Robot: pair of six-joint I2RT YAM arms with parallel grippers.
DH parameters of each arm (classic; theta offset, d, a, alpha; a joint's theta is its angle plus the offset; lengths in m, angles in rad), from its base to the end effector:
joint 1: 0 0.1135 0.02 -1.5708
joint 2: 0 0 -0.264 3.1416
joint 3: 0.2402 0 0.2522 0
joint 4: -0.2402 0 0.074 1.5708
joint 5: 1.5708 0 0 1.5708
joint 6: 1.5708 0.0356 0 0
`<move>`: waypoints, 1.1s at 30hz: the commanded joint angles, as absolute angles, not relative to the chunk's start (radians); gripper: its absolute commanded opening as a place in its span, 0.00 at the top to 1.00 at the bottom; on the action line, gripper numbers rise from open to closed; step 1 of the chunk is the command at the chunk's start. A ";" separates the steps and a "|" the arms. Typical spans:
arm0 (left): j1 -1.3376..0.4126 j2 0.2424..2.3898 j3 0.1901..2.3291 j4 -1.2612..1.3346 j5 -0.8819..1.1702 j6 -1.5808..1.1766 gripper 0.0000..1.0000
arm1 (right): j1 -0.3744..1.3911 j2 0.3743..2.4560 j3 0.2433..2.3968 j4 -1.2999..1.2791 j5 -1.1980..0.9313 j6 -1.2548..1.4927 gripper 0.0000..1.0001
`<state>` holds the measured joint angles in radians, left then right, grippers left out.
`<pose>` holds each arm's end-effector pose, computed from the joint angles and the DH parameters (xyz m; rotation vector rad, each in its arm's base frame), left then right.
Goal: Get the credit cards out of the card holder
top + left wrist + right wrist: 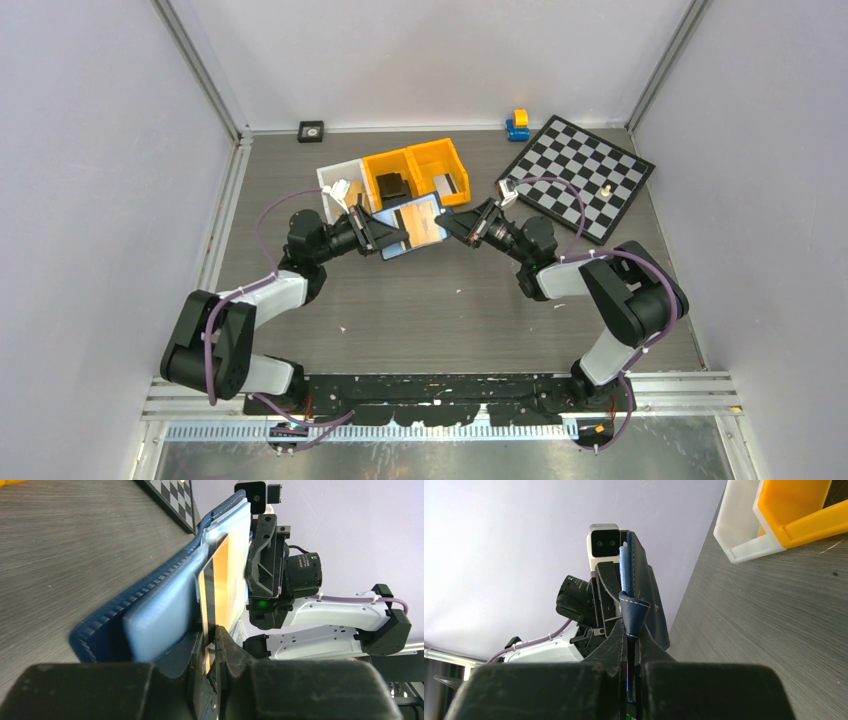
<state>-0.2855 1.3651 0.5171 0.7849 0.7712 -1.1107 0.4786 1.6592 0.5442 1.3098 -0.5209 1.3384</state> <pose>0.2544 -0.1005 0.2216 -0.0926 1.9076 -1.6319 0.2651 0.1575 0.2032 0.1959 1.6756 1.8025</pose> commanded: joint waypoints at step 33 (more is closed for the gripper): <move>-0.150 1.334 0.915 -0.141 0.027 -0.584 1.00 | 0.304 1.353 0.515 0.746 -0.273 0.934 0.99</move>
